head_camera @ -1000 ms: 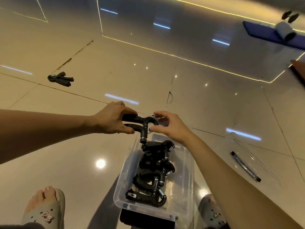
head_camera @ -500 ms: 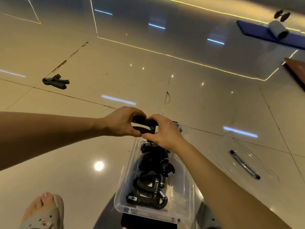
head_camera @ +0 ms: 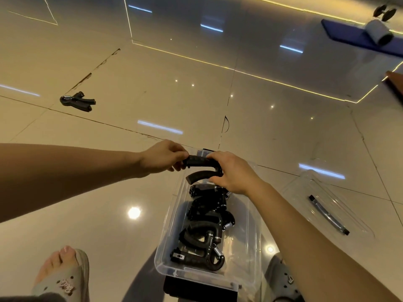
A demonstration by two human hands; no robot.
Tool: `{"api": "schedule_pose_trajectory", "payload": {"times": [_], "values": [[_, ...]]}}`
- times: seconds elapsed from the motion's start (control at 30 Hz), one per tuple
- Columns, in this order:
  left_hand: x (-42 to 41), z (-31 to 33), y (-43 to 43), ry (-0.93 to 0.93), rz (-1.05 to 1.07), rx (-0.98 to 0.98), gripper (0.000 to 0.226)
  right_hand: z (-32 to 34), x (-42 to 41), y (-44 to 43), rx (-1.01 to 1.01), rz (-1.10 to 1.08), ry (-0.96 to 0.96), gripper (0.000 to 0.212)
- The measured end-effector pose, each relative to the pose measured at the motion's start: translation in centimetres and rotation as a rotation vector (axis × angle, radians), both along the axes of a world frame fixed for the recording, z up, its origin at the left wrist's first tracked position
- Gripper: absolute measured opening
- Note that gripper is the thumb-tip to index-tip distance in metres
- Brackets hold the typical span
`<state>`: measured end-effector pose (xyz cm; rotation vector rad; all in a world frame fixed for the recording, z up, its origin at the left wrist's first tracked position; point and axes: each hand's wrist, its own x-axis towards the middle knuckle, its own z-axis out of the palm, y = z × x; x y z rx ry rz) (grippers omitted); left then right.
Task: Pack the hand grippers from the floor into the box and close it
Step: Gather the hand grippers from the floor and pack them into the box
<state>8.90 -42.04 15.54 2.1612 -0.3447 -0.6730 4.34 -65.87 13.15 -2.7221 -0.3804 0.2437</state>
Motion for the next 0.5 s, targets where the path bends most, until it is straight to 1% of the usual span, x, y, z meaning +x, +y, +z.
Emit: {"api": "schedule_pose_trajectory", "payload": {"times": [0.03,0.1,0.17,0.27,0.4,0.5], "values": [[-0.1,-0.5,0.2,-0.055,-0.079,0.113,0.038,-0.5,0.1,-0.4,-0.046,-0.007,0.028,0.053],[-0.5,-1.5,0.8,-0.176,-0.241,0.362,0.069,-1.6,0.0,-1.1,-0.152,-0.005,0.087,0.050],[-0.9,-2.1,1.6,-0.203,-0.347,0.480,0.090,-3.0,-0.3,-1.3,-0.225,0.014,0.121,0.044],[-0.9,-2.7,2.3,-0.189,-0.439,0.502,0.099,-5.0,-0.5,-0.8,-0.273,0.033,0.146,0.042],[-0.2,-3.1,2.3,-0.336,-0.527,0.564,0.114,-7.3,0.0,-0.5,-0.345,-0.014,0.215,0.031],[0.0,-3.1,2.2,-0.390,-0.591,0.592,0.113,-8.2,0.0,-0.5,-0.359,-0.021,0.240,0.030]]}}
